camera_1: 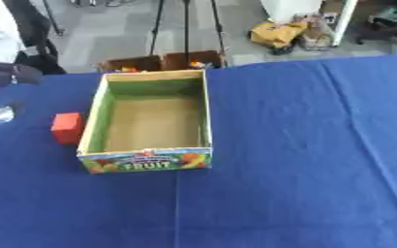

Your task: Pick up objects on the table and place them in the box.

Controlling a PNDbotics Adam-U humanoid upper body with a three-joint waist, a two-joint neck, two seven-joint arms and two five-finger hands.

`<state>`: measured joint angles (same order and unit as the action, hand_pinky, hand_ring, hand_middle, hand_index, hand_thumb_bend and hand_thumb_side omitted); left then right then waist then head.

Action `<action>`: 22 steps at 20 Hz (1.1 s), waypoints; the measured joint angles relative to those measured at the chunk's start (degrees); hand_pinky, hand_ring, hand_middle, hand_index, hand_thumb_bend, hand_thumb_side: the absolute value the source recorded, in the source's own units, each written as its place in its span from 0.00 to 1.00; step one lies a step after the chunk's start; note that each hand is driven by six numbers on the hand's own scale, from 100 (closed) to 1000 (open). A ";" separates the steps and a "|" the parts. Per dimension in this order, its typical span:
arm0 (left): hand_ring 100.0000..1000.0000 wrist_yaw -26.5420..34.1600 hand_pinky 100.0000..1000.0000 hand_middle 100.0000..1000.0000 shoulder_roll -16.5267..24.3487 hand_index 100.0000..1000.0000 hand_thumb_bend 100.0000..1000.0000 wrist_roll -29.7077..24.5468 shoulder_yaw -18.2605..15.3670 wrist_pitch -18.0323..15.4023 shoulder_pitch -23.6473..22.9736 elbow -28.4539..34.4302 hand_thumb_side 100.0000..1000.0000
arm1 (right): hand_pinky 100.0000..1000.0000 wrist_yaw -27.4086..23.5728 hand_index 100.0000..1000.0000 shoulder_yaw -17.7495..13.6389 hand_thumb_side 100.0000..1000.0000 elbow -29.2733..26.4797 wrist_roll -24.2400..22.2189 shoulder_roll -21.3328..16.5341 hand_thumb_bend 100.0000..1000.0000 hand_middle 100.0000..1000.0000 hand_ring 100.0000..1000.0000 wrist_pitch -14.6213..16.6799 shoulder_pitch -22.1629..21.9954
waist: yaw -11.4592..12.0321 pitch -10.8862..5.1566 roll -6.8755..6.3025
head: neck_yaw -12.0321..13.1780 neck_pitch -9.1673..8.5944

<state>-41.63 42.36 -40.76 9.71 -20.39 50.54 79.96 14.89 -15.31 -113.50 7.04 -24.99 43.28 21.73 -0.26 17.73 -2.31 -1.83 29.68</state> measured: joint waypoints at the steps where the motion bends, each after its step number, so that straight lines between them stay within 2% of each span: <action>1: 0.97 -1.08 0.79 1.00 -0.43 1.00 0.00 -0.02 0.09 -0.23 0.46 -0.93 1.00 | 0.64 -0.07 0.81 0.11 1.00 0.00 -0.07 0.00 0.23 0.61 0.79 0.00 0.00 | -0.08 0.02 0.00 | 0.12 0.00; 3: 0.97 -3.24 0.79 1.00 -1.34 1.00 0.00 -0.11 0.31 -0.46 1.20 -2.90 1.00 | 0.64 -0.16 0.80 0.17 1.00 0.00 -0.30 0.01 0.23 0.61 0.79 -0.01 0.00 | -0.19 0.13 0.00 | 0.35 0.00; 5: 0.97 -5.14 0.79 1.00 -2.30 1.00 0.05 -0.32 0.33 -0.51 1.85 -4.94 1.00 | 0.64 -0.31 0.80 0.18 1.00 0.00 -0.47 0.02 0.24 0.61 0.79 -0.08 0.00 | -0.42 0.23 -0.04 | 0.47 -0.01; 12: 0.99 -11.04 0.80 1.00 -5.25 1.00 0.32 -1.09 0.37 -0.26 4.43 -11.62 1.00 | 0.64 -0.46 0.80 0.18 1.00 0.00 -0.85 0.04 0.25 0.61 0.79 -0.15 0.30 | -1.26 0.98 -0.17 | 1.05 -0.56; 15: 0.99 -13.38 0.80 1.00 -6.15 1.00 0.35 -1.30 0.33 -0.52 5.34 -13.91 1.00 | 0.64 -0.48 0.80 0.19 1.00 0.00 -0.99 0.04 0.26 0.60 0.79 -0.04 0.45 | -1.58 1.30 -0.17 | 1.40 -1.01; 22: 0.99 -15.93 0.79 1.00 -7.74 1.00 0.30 -1.39 0.20 -0.82 6.08 -17.29 1.00 | 0.65 -0.57 0.80 0.19 1.00 0.00 -1.32 0.10 0.28 0.59 0.79 0.02 0.49 | -2.20 2.11 -0.17 | 1.90 -2.04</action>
<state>-57.56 34.61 -42.15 9.91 -21.20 56.61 62.68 14.32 -15.12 -113.50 5.72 -24.89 43.29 22.21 -2.45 19.83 -2.49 0.06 27.63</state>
